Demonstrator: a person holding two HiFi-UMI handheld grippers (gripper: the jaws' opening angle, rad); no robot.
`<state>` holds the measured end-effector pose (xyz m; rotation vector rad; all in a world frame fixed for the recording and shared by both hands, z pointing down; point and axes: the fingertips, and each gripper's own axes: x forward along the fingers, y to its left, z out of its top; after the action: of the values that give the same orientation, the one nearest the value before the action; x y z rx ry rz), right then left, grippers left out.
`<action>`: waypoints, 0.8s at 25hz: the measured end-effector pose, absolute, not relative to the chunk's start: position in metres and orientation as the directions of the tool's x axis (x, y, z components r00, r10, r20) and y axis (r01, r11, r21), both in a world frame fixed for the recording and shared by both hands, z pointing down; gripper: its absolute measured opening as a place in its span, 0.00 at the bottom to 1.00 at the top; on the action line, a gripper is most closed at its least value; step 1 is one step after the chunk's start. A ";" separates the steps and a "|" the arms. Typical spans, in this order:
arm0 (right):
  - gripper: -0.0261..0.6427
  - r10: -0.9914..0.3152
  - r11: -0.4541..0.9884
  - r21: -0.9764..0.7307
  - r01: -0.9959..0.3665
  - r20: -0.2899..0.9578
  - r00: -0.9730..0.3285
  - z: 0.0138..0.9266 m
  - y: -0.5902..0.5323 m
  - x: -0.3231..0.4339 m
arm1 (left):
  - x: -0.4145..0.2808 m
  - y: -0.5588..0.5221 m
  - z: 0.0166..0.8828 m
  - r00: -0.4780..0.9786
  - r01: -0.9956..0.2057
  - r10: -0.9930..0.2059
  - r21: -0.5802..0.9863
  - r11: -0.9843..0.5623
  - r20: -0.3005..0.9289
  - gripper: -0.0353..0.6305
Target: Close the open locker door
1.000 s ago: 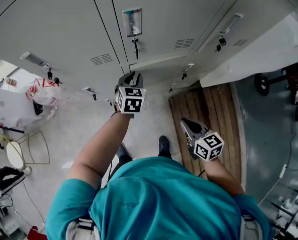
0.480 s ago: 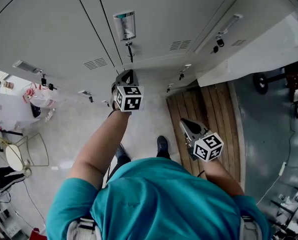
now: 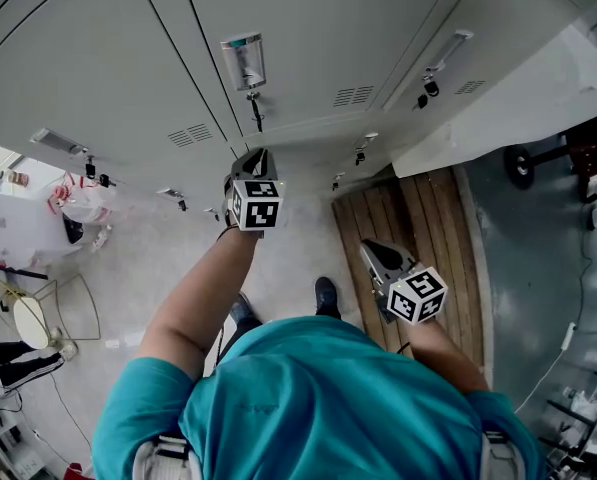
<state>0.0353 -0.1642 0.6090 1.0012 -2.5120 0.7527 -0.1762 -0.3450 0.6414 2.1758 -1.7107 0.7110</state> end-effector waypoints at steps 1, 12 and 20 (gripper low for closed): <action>0.04 -0.533 0.616 -0.347 -0.707 0.477 -0.698 0.607 -0.164 0.034 | -0.174 -0.340 0.642 0.194 -0.961 -0.821 -0.063 -0.268 0.538 0.06; 0.04 -0.524 0.677 -0.304 -0.671 0.440 -0.729 0.574 -0.171 0.005 | -0.209 -0.206 0.624 0.452 -0.888 -0.771 0.304 -0.344 0.449 0.06; 0.04 -0.477 0.733 -0.281 -0.619 0.435 -0.763 0.559 -0.169 -0.035 | -0.261 -0.123 0.610 0.475 -0.831 -0.808 0.478 -0.283 0.349 0.06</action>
<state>-0.0351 -0.1692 0.5587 0.8510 -2.6018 0.5937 -0.2609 -0.1233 0.6101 2.1136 -1.3513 0.0504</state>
